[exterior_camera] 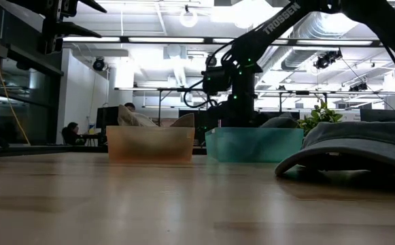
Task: Pick & Place hat
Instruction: Put the left black cap into the blue bin
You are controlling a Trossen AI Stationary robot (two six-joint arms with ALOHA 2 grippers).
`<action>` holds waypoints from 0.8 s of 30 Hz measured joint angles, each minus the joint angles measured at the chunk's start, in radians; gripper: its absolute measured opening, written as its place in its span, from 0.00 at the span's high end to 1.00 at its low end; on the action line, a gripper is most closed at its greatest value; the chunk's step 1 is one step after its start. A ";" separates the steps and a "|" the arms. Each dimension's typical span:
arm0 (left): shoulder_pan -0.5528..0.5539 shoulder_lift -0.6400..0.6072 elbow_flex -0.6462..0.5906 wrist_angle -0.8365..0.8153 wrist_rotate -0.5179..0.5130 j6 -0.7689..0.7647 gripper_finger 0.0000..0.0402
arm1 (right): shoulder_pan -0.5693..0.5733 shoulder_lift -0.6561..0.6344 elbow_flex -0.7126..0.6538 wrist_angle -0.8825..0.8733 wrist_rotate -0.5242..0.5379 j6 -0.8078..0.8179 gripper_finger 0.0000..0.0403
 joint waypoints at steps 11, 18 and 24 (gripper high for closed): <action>0.000 0.000 0.000 -0.002 0.000 0.001 0.53 | -0.002 0.026 0.000 0.110 0.059 0.062 1.00; 0.000 0.000 0.000 -0.005 0.004 0.001 0.53 | -0.006 0.027 0.000 0.178 0.110 0.148 1.00; 0.000 0.000 0.000 -0.004 0.011 -0.005 0.53 | -0.005 0.027 0.000 0.204 0.099 0.179 1.00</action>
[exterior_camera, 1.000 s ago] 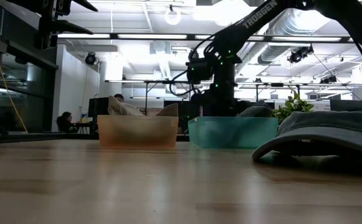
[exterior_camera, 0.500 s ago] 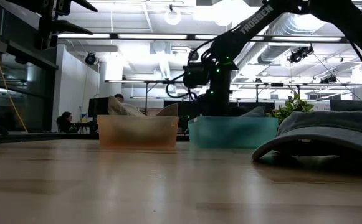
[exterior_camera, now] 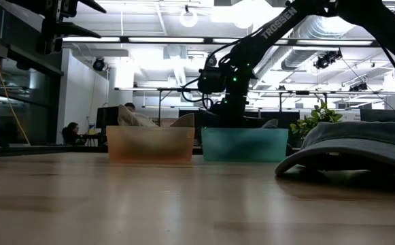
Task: Pick & Place hat
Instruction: Put the left black cap into the blue bin, then put the black cap into the blue bin
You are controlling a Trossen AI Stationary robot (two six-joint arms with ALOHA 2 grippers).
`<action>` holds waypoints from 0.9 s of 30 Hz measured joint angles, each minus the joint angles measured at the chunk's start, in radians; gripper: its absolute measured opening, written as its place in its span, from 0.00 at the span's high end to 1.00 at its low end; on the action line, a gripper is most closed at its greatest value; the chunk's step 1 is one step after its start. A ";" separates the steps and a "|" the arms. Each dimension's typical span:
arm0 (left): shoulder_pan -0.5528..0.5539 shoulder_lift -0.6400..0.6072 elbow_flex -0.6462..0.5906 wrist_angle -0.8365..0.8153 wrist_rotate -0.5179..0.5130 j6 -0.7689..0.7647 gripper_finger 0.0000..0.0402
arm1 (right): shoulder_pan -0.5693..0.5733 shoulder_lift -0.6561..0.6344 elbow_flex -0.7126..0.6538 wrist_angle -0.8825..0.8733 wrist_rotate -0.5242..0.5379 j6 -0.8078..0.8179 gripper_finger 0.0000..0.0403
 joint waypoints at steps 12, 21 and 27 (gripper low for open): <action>0.000 0.000 0.000 0.001 0.001 -0.007 0.53 | 0.007 -0.070 0.000 -0.020 -0.032 0.015 1.00; 0.000 0.000 0.000 0.001 0.001 -0.018 0.53 | 0.027 -0.204 -0.001 -0.058 -0.026 -0.072 1.00; 0.000 0.000 0.000 0.000 0.001 -0.017 0.53 | 0.105 -0.335 -0.001 -0.087 -0.007 -0.263 1.00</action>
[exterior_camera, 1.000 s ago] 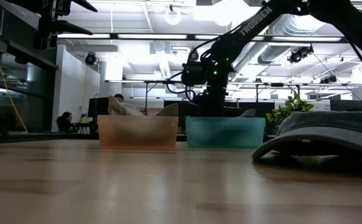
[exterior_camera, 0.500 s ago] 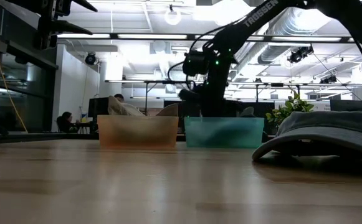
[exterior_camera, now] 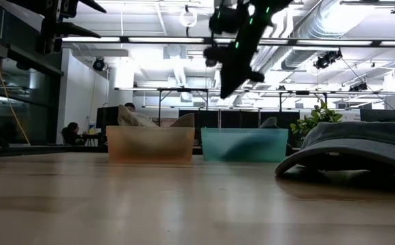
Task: Pick & Place hat
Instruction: Put the black cap into the blue bin
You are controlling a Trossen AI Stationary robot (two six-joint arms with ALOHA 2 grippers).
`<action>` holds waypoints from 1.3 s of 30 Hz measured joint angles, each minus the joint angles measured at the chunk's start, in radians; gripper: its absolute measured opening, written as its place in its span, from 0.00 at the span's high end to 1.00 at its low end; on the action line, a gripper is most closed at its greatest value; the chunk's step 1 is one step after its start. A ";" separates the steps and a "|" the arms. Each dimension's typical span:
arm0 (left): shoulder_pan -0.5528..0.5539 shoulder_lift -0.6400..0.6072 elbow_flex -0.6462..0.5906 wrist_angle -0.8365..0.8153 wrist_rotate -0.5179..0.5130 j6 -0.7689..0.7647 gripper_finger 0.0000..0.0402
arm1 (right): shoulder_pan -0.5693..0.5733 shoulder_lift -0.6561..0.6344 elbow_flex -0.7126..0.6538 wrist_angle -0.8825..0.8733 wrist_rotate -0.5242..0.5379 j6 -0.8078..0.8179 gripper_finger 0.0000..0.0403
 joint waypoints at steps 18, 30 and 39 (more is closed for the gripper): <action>0.000 0.002 0.000 -0.002 0.000 -0.001 0.53 | 0.500 -0.198 0.000 -0.390 0.365 0.220 1.00; 0.000 0.002 0.000 -0.028 0.000 -0.001 0.53 | 0.713 -0.185 0.000 -0.423 0.277 0.450 0.99; 0.000 0.016 0.000 -0.045 0.000 -0.001 0.53 | 0.814 -0.139 0.000 -0.375 0.258 0.512 0.70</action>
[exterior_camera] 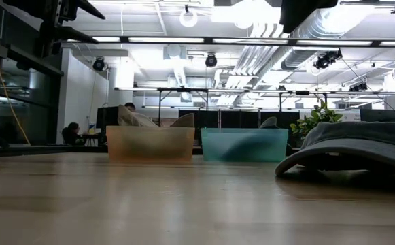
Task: Pick & Place hat
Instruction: Put the black cap into the blue bin
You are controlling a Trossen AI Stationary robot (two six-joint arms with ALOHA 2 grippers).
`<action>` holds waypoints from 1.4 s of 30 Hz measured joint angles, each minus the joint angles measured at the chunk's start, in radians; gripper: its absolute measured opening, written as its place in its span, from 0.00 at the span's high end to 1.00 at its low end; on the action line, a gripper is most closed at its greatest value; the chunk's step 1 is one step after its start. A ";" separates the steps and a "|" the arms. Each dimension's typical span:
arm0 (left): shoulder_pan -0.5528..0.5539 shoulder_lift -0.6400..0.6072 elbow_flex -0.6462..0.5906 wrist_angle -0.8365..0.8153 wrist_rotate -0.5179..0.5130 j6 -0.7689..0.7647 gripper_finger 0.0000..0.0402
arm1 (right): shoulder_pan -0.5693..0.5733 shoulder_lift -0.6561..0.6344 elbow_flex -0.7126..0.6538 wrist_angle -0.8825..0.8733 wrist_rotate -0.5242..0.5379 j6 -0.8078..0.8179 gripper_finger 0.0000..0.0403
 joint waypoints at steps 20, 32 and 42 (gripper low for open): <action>0.000 0.001 0.000 -0.037 0.077 0.055 0.53 | 0.047 0.256 0.000 0.217 -0.299 0.307 0.42; 0.000 0.001 0.000 -0.050 0.207 0.111 0.53 | 0.049 0.256 0.000 0.371 -0.362 0.319 0.50; 0.000 0.001 0.000 -0.055 0.238 0.113 0.53 | 0.023 0.256 0.000 0.364 -0.413 0.333 0.50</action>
